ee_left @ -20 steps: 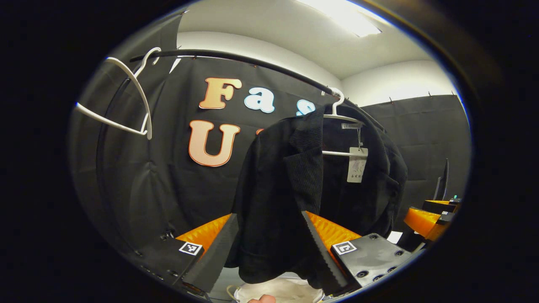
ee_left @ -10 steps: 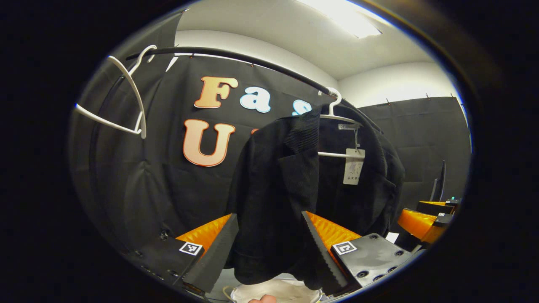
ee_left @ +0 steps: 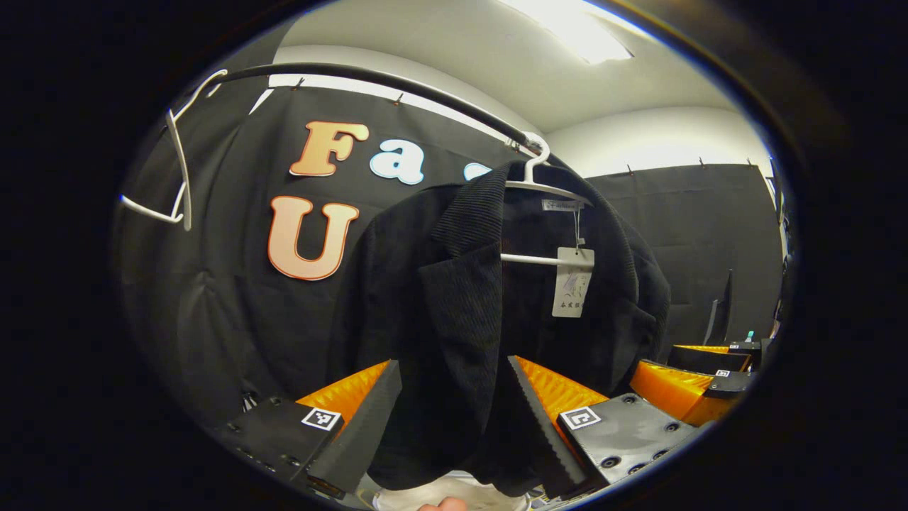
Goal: Grasp the clothes on the hanger with both hands and then place them into the laundry hamper below.
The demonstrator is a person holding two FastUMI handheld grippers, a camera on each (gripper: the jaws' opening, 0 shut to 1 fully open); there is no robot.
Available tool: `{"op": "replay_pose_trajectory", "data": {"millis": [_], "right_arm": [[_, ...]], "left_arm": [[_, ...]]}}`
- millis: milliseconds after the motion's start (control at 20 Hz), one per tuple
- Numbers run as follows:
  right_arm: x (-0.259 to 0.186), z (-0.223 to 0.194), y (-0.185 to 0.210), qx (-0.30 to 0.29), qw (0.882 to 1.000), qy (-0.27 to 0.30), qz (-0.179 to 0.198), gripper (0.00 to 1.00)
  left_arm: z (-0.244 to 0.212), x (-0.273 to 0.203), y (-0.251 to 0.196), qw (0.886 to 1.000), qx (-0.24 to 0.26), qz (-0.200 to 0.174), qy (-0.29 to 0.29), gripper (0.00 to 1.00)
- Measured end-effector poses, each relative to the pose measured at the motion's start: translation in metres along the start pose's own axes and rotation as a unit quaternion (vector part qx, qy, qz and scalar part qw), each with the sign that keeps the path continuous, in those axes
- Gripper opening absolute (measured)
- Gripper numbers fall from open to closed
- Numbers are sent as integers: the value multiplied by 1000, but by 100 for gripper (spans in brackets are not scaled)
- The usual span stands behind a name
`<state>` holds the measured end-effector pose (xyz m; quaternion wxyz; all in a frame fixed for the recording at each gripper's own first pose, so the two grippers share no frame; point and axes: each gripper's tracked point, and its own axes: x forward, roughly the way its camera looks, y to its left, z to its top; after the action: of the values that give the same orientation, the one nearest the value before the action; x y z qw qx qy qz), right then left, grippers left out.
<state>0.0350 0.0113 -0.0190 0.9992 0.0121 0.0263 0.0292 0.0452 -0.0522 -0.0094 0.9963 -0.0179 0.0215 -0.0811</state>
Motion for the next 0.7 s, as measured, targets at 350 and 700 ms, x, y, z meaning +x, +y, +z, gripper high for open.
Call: {"op": "replay_pose_trajectory", "data": {"millis": [350, 700], "right_arm": [[32, -9, 2, -1, 1000, 11, 0, 95], [52, -21, 1, 7, 1000, 24, -4, 95]], "left_arm": [[-14, 31, -14, 1000, -4, -27, 14, 96], [-36, 54, -11, 999, -7, -29, 35, 96]]}}
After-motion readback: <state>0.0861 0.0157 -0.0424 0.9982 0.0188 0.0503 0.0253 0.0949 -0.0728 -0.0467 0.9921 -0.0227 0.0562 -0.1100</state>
